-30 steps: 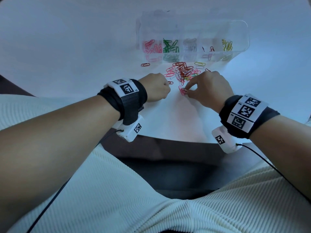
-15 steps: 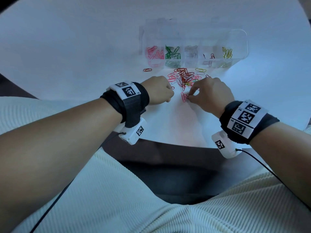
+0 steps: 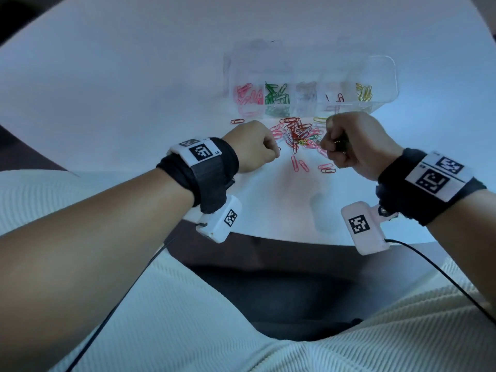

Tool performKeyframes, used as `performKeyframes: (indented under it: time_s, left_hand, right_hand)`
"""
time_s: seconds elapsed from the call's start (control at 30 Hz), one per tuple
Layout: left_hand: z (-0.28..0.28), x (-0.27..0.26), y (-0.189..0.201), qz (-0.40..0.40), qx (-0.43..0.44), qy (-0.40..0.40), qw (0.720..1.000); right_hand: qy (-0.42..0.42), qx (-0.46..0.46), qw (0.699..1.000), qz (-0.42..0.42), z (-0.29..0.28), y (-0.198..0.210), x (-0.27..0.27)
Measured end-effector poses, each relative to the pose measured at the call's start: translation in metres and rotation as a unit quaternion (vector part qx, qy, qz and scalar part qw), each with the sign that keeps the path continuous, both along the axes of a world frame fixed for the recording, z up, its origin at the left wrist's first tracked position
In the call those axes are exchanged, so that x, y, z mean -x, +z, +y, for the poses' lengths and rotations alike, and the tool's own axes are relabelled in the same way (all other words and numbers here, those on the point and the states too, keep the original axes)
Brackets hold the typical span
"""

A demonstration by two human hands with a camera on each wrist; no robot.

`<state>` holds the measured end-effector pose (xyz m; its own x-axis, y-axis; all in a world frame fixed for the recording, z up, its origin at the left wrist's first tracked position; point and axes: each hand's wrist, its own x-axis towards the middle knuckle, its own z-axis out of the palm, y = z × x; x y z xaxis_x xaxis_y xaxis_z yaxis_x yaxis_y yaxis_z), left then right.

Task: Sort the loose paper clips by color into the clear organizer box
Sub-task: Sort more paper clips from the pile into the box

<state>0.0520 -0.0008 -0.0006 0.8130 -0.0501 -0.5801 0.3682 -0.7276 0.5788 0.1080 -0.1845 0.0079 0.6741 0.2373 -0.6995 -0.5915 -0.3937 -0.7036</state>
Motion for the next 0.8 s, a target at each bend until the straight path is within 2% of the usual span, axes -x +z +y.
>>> performKeyframes:
  time_s: [0.17, 0.37, 0.53, 0.67, 0.8]
  left_hand:
    - [0.006, -0.011, 0.018, -0.039, 0.023, 0.050, 0.998]
    - [0.017, -0.041, 0.038, -0.092, 0.022, 0.159, 0.983]
    - [0.010, -0.067, 0.045, -0.114, 0.044, 0.247, 0.961]
    - [0.005, -0.075, 0.041, -0.112, 0.067, 0.281, 0.951]
    - [0.001, -0.075, 0.034, -0.101, 0.057, 0.257, 0.959]
  right_hand:
    - [-0.086, -0.043, 0.995, -0.002, 0.023, 0.017, -0.018]
    - [-0.113, -0.079, 0.990, -0.023, 0.079, 0.040, -0.037]
    - [-0.125, -0.091, 0.988, 0.024, 0.094, 0.037, -0.043]
    - [-0.135, -0.107, 0.983, 0.060, 0.085, 0.034, -0.044]
    - [-0.164, -0.096, 0.982, 0.013, 0.070, 0.037, -0.044]
